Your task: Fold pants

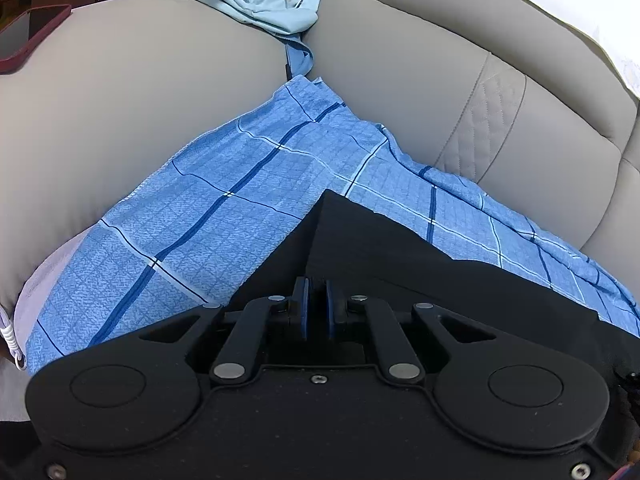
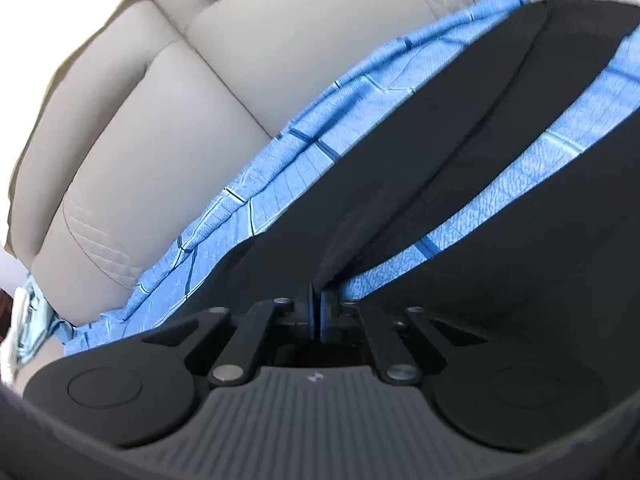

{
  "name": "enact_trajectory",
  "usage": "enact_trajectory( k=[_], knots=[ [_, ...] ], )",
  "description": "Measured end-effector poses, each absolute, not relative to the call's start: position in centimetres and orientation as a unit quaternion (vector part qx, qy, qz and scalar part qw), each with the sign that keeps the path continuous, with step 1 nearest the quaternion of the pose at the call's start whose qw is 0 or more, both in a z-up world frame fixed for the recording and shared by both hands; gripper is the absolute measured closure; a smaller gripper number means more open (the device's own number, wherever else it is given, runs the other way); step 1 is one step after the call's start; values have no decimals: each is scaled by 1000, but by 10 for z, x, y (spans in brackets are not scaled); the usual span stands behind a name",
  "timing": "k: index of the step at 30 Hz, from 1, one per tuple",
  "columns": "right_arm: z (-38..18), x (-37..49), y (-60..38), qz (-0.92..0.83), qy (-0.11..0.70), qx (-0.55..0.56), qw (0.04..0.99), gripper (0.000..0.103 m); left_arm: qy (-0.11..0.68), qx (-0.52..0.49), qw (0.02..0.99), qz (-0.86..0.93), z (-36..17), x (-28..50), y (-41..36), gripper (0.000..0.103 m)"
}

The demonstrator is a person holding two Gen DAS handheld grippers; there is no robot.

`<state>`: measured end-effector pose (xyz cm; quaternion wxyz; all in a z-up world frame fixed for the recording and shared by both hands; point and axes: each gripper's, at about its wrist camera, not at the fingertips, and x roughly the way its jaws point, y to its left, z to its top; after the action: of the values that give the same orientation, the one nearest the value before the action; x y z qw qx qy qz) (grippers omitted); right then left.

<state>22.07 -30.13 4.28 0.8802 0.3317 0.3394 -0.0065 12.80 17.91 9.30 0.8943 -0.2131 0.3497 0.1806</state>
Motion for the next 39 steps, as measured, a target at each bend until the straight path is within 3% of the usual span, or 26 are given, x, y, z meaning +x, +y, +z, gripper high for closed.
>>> enact_trajectory(
  k=[4,6,20,23,29,34,36,37,39],
  knots=[
    [47,213,-301,-10,333,339,880,96,352,-213,893,183,90,129,181,94],
    [47,209,-303,4,336,351,874,87,353,-214,892,183,89,128,182,94],
    [35,231,-279,43,348,371,860,85,354,-220,889,188,85,126,187,94],
    [38,214,-275,23,339,354,871,65,352,-221,890,188,86,125,190,94],
    [42,196,-258,39,320,314,893,57,341,-199,897,200,93,121,191,97],
    [40,215,-257,47,309,331,890,59,336,-186,910,157,105,110,185,92],
    [42,219,-257,43,306,336,889,80,343,-182,913,129,107,105,175,86],
    [44,218,-255,37,302,333,893,90,349,-178,913,112,106,104,169,78],
    [46,214,-253,29,288,327,899,100,362,-177,912,78,102,103,154,66]
  ],
)
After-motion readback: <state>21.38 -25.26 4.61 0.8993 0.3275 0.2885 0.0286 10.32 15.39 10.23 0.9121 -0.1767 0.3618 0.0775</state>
